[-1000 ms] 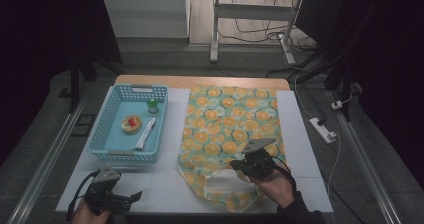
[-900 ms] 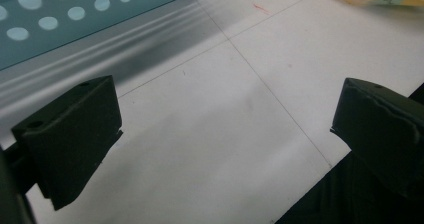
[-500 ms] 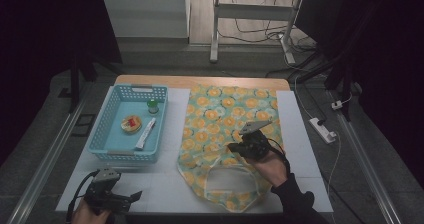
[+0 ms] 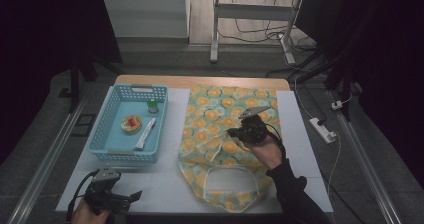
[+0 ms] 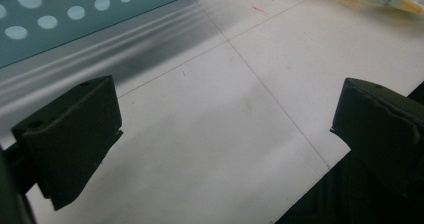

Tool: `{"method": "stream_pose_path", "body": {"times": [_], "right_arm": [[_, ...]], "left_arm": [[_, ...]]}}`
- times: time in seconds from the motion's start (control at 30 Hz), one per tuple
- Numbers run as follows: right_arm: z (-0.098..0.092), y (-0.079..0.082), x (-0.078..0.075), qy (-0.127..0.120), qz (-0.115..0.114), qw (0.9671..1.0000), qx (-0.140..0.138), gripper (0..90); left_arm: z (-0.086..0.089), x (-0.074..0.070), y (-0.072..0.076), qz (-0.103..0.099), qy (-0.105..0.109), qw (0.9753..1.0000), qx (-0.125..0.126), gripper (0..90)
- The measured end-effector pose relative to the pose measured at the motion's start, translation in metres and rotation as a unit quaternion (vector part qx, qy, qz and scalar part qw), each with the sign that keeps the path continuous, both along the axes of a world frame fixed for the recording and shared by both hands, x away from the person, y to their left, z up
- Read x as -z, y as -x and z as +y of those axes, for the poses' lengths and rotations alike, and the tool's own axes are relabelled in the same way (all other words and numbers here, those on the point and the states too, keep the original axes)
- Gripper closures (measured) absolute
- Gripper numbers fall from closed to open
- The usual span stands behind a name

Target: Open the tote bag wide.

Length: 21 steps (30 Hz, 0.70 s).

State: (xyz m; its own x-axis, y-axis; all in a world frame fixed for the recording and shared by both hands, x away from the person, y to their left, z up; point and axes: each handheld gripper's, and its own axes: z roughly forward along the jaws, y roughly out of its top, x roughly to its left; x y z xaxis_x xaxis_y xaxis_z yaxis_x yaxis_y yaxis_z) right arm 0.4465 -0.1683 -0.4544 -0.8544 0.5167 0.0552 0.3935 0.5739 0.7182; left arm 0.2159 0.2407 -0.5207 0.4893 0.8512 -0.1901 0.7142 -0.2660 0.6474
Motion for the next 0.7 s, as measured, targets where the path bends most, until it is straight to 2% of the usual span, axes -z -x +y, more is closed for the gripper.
{"method": "stream_pose_path", "body": {"times": [0.3, 0.7], "right_arm": [[0.003, -0.025, -0.003, -0.009, -0.010, 0.9998, 0.016, 90.0], [0.013, -0.052, 0.006, 0.000, -0.018, 0.9994, 0.029, 90.0]], "left_arm": [[0.000, 0.000, 0.000, 0.000, 0.000, 1.0000, 0.000, 0.0], [0.000, 0.000, 0.000, 0.001, -0.001, 1.0000, 0.002, 0.0]]}}
